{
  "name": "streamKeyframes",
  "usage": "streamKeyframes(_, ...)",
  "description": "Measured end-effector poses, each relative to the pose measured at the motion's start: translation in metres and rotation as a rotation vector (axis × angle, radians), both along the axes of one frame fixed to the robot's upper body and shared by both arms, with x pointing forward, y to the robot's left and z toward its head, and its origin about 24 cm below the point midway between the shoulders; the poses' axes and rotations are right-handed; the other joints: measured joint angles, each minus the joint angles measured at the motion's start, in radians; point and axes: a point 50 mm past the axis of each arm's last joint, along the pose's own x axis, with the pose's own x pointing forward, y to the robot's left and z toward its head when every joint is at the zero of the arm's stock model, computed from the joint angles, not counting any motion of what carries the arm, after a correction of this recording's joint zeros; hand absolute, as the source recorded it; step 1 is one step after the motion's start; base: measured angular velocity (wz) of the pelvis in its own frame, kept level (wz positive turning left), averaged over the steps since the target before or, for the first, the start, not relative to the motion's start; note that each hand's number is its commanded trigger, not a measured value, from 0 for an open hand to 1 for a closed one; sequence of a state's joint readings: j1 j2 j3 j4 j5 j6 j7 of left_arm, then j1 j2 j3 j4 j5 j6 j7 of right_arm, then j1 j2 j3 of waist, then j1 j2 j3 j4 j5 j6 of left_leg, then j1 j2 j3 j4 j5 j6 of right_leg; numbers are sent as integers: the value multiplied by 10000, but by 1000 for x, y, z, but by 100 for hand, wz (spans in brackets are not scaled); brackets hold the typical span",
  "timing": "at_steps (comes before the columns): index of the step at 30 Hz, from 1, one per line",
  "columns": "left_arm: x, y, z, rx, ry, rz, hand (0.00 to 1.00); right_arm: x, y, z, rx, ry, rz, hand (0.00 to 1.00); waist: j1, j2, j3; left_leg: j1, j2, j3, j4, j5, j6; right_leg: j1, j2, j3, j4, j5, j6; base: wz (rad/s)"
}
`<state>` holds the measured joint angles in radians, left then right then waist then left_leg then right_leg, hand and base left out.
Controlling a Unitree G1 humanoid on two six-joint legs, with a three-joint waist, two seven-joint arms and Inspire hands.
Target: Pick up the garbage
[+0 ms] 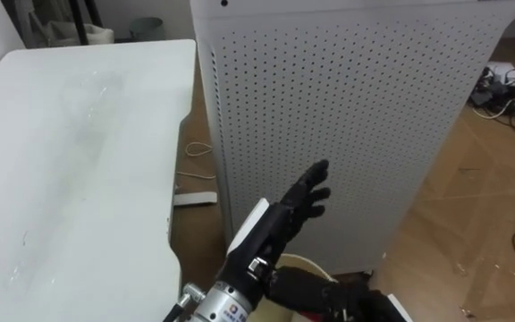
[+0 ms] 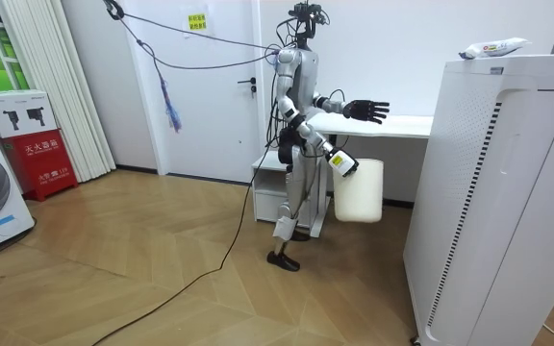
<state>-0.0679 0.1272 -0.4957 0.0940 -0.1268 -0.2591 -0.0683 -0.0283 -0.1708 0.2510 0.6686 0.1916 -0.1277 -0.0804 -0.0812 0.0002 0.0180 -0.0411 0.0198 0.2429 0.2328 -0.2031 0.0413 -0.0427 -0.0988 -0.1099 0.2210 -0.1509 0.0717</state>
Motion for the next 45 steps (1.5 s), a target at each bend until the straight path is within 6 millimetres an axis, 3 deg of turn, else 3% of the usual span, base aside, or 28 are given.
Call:
streamKeyframes(12,0,3,0,142,-32,29,0,-1,-1,0,-34,15,-19,100,18,-42,27,166,12,15,-47,-1,-3,126,22,34,-12,0,0,0)
streamKeyframes(18,2,16,8,797,-839,987,0,-2,2,2,226,-95,85,100,97,-41,25,163,97,95,69,-70,-82,-150,92,44,283,-39,-60,-10)
streamKeyframes(20,4,23,15,946,-1283,1377,0,-1,2,3,239,-179,101,100,404,-45,23,187,143,-52,249,-189,-145,-311,214,344,450,-57,-93,-58)
streamKeyframes(22,7,34,21,1147,-1769,2100,0,0,2,4,232,-223,111,100,647,-40,21,303,66,-743,449,-312,-204,-418,347,806,685,-98,-164,-69)
streamKeyframes(23,9,40,23,1306,-1979,2489,0,0,2,4,245,-311,98,100,578,-32,17,356,42,-910,443,-329,-227,-448,351,810,735,-111,-187,-47)
streamKeyframes(27,10,46,34,1387,-2673,3154,0,-3,-7,7,253,-514,-321,100,180,-27,13,364,2,-862,417,-375,-220,-514,345,896,875,-111,-209,-14)
streamKeyframes(34,9,54,50,1709,-3767,3938,0,-14,-26,11,34,-678,-937,100,8,99,-67,469,-2,-470,369,-436,-211,-938,502,1614,1166,-105,-216,-30)
streamKeyframes(37,9,59,59,2314,-4522,4392,0,-17,-28,9,62,-614,-1114,100,71,135,-77,581,24,-35,376,-501,-209,-1113,569,1885,1420,-104,-216,-40)
streamKeyframes(40,7,64,71,2065,-5131,4943,0,-18,-27,9,100,-562,-1042,100,219,156,-75,765,55,526,390,-638,-195,-1324,598,1872,1631,-73,-257,-65)
streamKeyframes(42,5,67,79,2050,-5687,5323,0,-18,-25,8,147,-522,-970,100,416,157,-75,916,108,1006,367,-729,-202,-1492,590,1600,1790,16,-342,-80)
streamKeyframes(44,4,71,83,2072,-6099,5712,0,-19,-20,6,338,-477,-929,100,595,164,-65,1086,238,1441,373,-800,-235,-1515,505,731,1768,227,-537,-65)
streamKeyframes(45,4,72,84,2059,-6140,5800,0,-19,-19,6,390,-475,-929,100,588,155,-59,1104,241,1444,372,-808,-235,-1519,495,619,1759,252,-562,-41)
